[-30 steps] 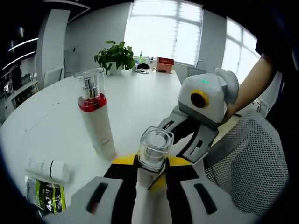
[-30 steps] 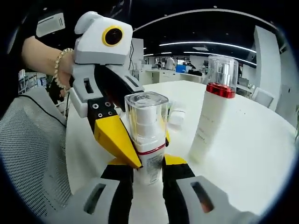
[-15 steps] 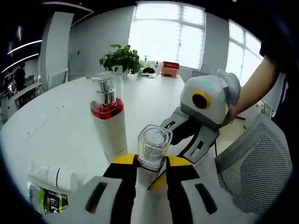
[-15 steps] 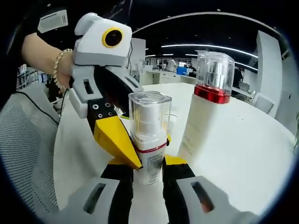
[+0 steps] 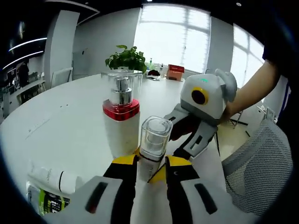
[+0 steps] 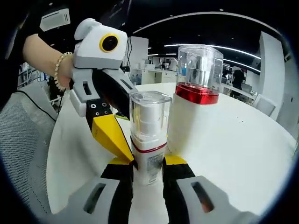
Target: Arrange the skincare products in the storage area until every visible bottle or jar stands upright without overlapping.
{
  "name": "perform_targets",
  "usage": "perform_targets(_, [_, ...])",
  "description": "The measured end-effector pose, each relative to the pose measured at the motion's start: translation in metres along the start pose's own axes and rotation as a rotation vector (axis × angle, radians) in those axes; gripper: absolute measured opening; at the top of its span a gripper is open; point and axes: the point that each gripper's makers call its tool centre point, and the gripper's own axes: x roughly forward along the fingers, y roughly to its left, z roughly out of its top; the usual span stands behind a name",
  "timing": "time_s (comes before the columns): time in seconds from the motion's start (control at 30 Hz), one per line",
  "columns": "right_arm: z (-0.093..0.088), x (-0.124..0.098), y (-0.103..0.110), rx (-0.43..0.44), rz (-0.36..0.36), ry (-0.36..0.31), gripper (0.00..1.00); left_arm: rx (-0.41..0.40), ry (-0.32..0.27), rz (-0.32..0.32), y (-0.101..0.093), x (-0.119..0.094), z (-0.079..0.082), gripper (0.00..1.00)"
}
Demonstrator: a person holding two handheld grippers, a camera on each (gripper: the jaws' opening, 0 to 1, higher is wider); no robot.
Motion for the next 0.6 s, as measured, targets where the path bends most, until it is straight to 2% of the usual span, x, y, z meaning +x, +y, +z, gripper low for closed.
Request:
perform_targets(0.3, [-0.001,0.000,0.001,0.027,-0.045,0.004,0.24,0.009,0.007,-0.004,0.000,0.001,0.000,0.17])
perform_targets(0.43, [-0.015,0.001,0.003,0.037,-0.064,0.078,0.24,0.021,0.021,-0.006,-0.001,0.000,-0.003,0.18])
perform_targets(0.53, [-0.016,-0.001,0.004,0.096,-0.080,0.057,0.26,0.023,0.028,-0.007,-0.001,0.000,-0.005,0.19])
perform_targets(0.6, [-0.016,-0.005,0.006,0.094,-0.086,0.060,0.28,0.020,0.033,-0.005,-0.001,-0.002,-0.005,0.20])
